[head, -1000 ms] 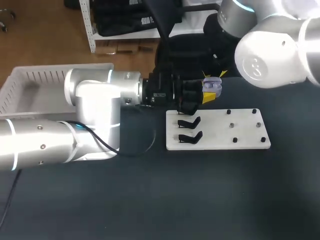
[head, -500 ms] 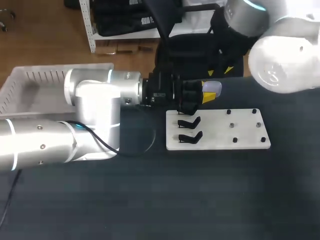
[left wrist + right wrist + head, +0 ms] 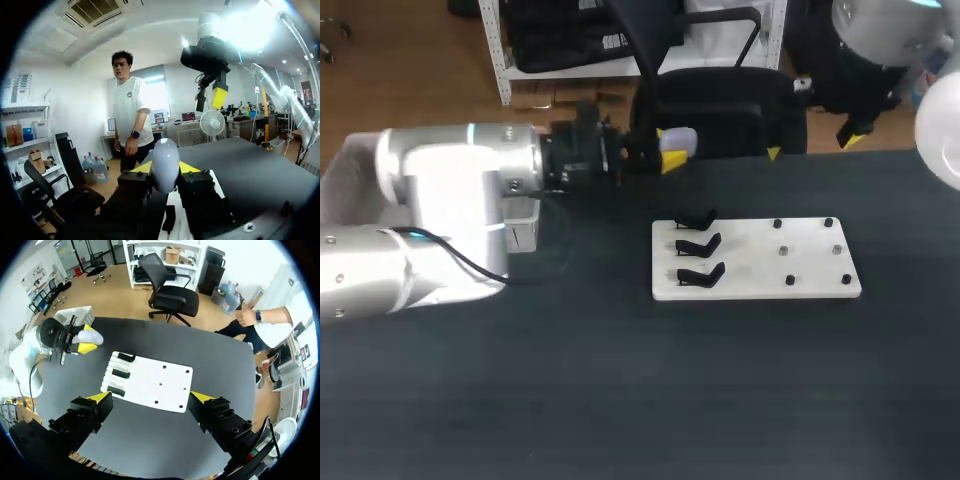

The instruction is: Pick up each earbud case from the left stands, insert the matching earbuds, close the lid, and place the case in the box.

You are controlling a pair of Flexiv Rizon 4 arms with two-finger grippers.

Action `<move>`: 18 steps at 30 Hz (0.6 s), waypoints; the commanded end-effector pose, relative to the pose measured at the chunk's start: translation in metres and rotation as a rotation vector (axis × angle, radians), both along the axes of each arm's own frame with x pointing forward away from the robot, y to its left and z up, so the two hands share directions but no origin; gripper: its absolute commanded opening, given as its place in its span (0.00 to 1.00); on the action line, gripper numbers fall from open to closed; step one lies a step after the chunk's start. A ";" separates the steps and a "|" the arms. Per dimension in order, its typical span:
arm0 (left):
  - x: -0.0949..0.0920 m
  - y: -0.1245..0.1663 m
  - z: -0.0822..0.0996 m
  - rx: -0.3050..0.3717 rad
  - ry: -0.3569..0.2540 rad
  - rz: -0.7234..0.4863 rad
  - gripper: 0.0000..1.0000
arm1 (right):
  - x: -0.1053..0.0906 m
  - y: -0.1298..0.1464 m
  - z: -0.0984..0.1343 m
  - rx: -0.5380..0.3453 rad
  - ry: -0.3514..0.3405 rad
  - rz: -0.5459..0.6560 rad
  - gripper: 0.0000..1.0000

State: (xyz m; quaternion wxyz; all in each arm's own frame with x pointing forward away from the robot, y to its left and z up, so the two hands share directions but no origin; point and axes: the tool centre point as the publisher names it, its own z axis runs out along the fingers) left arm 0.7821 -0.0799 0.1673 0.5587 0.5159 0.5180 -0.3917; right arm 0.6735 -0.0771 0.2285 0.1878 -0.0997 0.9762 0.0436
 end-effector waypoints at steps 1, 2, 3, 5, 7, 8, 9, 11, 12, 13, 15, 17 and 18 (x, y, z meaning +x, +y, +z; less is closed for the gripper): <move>-0.012 0.086 0.015 0.002 -0.047 0.203 0.00 | -0.020 0.007 -0.011 0.005 -0.023 -0.018 1.00; -0.007 0.101 0.016 0.011 -0.059 0.224 0.00 | -0.023 0.009 -0.014 0.007 -0.017 -0.028 1.00; -0.003 0.115 0.016 0.047 -0.084 0.250 0.00 | -0.026 0.012 -0.016 0.006 -0.007 -0.032 1.00; 0.005 0.141 0.017 0.073 -0.110 0.298 0.00 | -0.030 0.016 -0.020 0.015 0.006 -0.041 1.00; 0.015 0.171 0.013 0.085 -0.123 0.345 0.00 | -0.036 0.023 -0.024 0.020 0.020 -0.039 1.00; 0.019 0.184 0.013 0.088 -0.137 0.352 0.00 | -0.039 0.027 -0.025 0.023 0.023 -0.038 1.00; 0.022 0.196 0.011 0.090 -0.135 0.374 0.00 | -0.042 0.031 -0.026 0.034 0.029 -0.036 1.00; 0.028 0.215 0.005 0.108 -0.128 0.390 0.00 | -0.047 0.036 -0.029 0.048 0.043 -0.040 1.00; 0.031 0.225 0.000 0.119 -0.128 0.394 0.00 | -0.049 0.038 -0.030 0.055 0.052 -0.042 1.00; 0.034 0.236 -0.007 0.118 -0.120 0.405 0.00 | -0.051 0.041 -0.031 0.055 0.058 -0.046 1.00; 0.037 0.252 -0.020 0.155 -0.102 0.440 0.00 | -0.055 0.045 -0.030 0.051 0.067 -0.052 1.00; 0.041 0.263 -0.033 0.162 -0.087 0.470 0.00 | -0.058 0.047 -0.028 0.035 0.072 -0.058 1.00; 0.041 0.268 -0.040 0.163 -0.065 0.488 0.00 | -0.059 0.047 -0.027 0.033 0.072 -0.062 1.00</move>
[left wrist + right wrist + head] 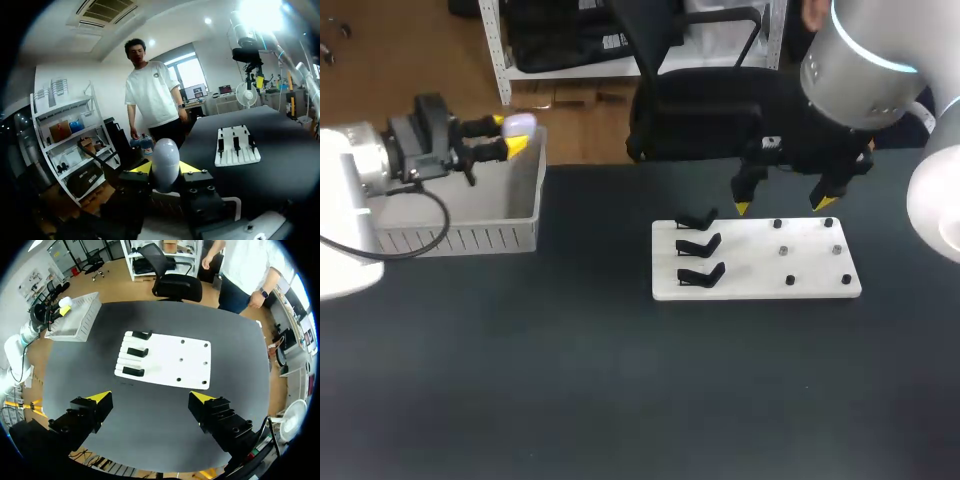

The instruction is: Pick up each earbud case from the left stands, insert the matching earbuds, close the lid, and place the case in the box.

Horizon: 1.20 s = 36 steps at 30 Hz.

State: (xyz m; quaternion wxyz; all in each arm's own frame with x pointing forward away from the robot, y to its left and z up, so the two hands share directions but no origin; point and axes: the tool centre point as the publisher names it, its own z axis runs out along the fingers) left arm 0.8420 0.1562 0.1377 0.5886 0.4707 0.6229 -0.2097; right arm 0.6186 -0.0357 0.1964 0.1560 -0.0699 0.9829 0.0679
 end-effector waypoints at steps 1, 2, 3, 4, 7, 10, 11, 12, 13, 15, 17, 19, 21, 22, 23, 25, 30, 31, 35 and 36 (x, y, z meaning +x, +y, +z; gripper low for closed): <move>-0.018 0.035 -0.017 -0.017 -0.006 0.112 0.00 | -0.005 0.006 0.006 -0.020 0.002 -0.018 1.00; -0.017 0.037 -0.023 -0.010 0.006 0.120 0.00 | -0.006 0.006 0.006 -0.026 0.006 -0.023 1.00; -0.016 0.039 -0.030 -0.016 0.015 0.129 0.00 | -0.006 0.006 0.007 -0.028 0.007 -0.025 1.00; -0.016 0.042 -0.037 -0.008 0.028 0.141 0.00 | -0.007 0.007 0.007 -0.028 0.008 -0.027 1.00; -0.011 0.049 -0.055 0.018 0.051 0.181 0.00 | -0.008 0.010 0.009 -0.032 0.012 -0.031 1.00; -0.007 0.046 -0.061 0.034 0.063 0.176 0.00 | -0.008 0.012 0.009 -0.039 0.020 -0.029 1.00; -0.006 0.045 -0.062 0.046 0.065 0.168 0.00 | -0.008 0.013 0.009 -0.041 0.020 -0.029 1.00; -0.004 0.046 -0.065 0.044 0.065 0.172 0.16 | -0.008 0.014 0.009 -0.043 0.022 -0.028 1.00; -0.003 0.047 -0.066 0.042 0.068 0.179 0.31 | -0.008 0.014 0.008 -0.043 0.023 -0.028 1.00; -0.003 0.047 -0.068 0.042 0.081 0.188 1.00 | -0.008 0.015 0.007 -0.044 0.028 -0.029 1.00; -0.004 0.048 -0.067 0.042 0.078 0.192 1.00 | -0.008 0.014 0.006 -0.041 0.031 -0.029 1.00; -0.005 0.050 -0.065 0.035 0.075 0.204 1.00 | -0.007 0.013 0.005 -0.024 0.030 -0.025 1.00; -0.008 0.048 -0.059 0.020 0.066 0.194 1.00 | -0.007 0.011 0.005 -0.006 0.020 -0.001 1.00; -0.010 0.046 -0.055 0.022 0.061 0.181 1.00 | -0.006 0.010 0.006 0.002 0.012 0.031 1.00; -0.013 0.043 -0.051 0.014 0.051 0.174 1.00 | -0.007 0.009 0.007 0.000 0.000 0.058 1.00; -0.021 0.036 -0.044 -0.003 0.043 0.163 1.00 | -0.009 0.006 0.009 0.002 -0.015 0.088 1.00; -0.054 0.005 -0.027 -0.020 0.066 0.126 1.00 | -0.014 -0.006 0.003 0.019 -0.032 0.114 1.00; -0.058 0.001 -0.025 -0.015 0.072 0.124 1.00 | -0.014 -0.007 0.002 0.021 -0.032 0.117 1.00; -0.083 -0.021 -0.017 -0.011 0.089 0.112 1.00 | -0.018 -0.022 -0.001 0.041 -0.039 0.163 1.00; -0.089 -0.027 -0.016 -0.008 0.101 0.113 1.00 | -0.019 -0.026 -0.001 0.051 -0.042 0.175 1.00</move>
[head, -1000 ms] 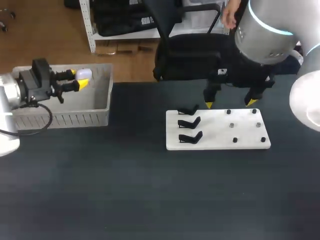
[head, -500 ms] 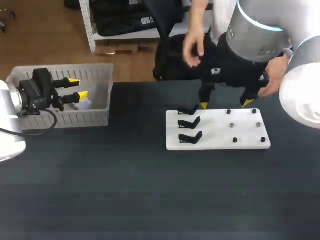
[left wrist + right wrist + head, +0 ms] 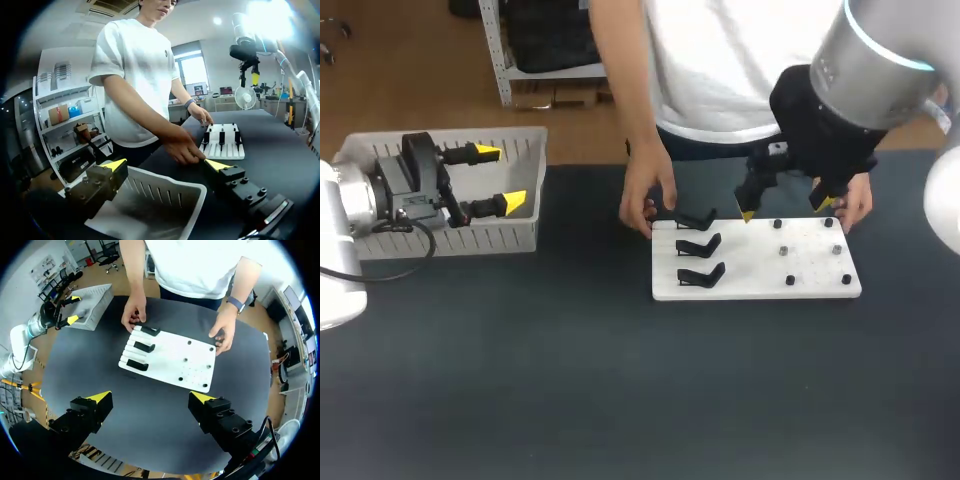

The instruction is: Pick up each earbud case from the left stands, insert the matching earbuds, close the lid, and place the case in the box.

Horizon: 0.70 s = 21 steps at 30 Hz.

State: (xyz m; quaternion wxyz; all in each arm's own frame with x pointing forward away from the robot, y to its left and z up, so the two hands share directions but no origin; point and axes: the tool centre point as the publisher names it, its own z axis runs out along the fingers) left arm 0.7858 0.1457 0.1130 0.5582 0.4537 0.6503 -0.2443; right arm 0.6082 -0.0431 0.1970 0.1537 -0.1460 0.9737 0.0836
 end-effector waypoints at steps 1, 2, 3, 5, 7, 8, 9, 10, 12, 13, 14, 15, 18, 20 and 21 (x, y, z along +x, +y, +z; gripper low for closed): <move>-0.038 -0.021 0.009 0.019 -0.005 0.122 1.00 | -0.009 -0.022 -0.002 0.048 -0.035 0.028 1.00; -0.042 -0.026 0.010 0.018 0.004 0.132 1.00 | -0.010 -0.027 -0.001 0.050 -0.039 0.039 1.00; -0.047 -0.031 0.011 0.017 0.015 0.135 1.00 | -0.010 -0.030 -0.001 0.063 -0.042 0.054 1.00; -0.055 -0.043 0.015 0.020 0.019 0.141 1.00 | -0.011 -0.037 0.000 0.070 -0.044 0.087 1.00; -0.059 -0.050 0.017 0.026 0.021 0.141 1.00 | -0.012 -0.042 -0.001 0.079 -0.042 0.127 1.00; -0.062 -0.054 0.017 0.031 0.026 0.139 1.00 | -0.012 -0.044 -0.002 0.080 -0.042 0.143 1.00; -0.065 -0.060 0.019 0.036 0.031 0.141 1.00 | -0.011 -0.047 -0.003 0.082 -0.038 0.164 1.00; -0.067 -0.064 0.020 0.043 0.040 0.147 1.00 | -0.011 -0.050 -0.004 0.081 -0.037 0.174 1.00; -0.071 -0.071 0.021 0.051 0.051 0.156 1.00 | -0.010 -0.056 -0.005 0.097 -0.039 0.208 1.00; -0.073 -0.074 0.021 0.052 0.056 0.159 1.00 | -0.009 -0.057 -0.006 0.099 -0.040 0.214 1.00; -0.076 -0.082 0.023 0.053 0.070 0.161 1.00 | -0.008 -0.061 -0.007 0.105 -0.039 0.230 1.00; -0.076 -0.082 0.023 0.053 0.070 0.161 1.00 | -0.007 -0.064 -0.007 0.105 -0.036 0.242 1.00; -0.076 -0.082 0.023 0.053 0.070 0.161 1.00 | -0.005 -0.067 -0.009 0.102 -0.028 0.277 1.00; -0.076 -0.082 0.023 0.053 0.070 0.161 1.00 | -0.005 -0.067 -0.009 0.102 -0.028 0.277 1.00; -0.076 -0.082 0.023 0.053 0.070 0.161 1.00 | -0.005 -0.067 -0.009 0.102 -0.028 0.277 1.00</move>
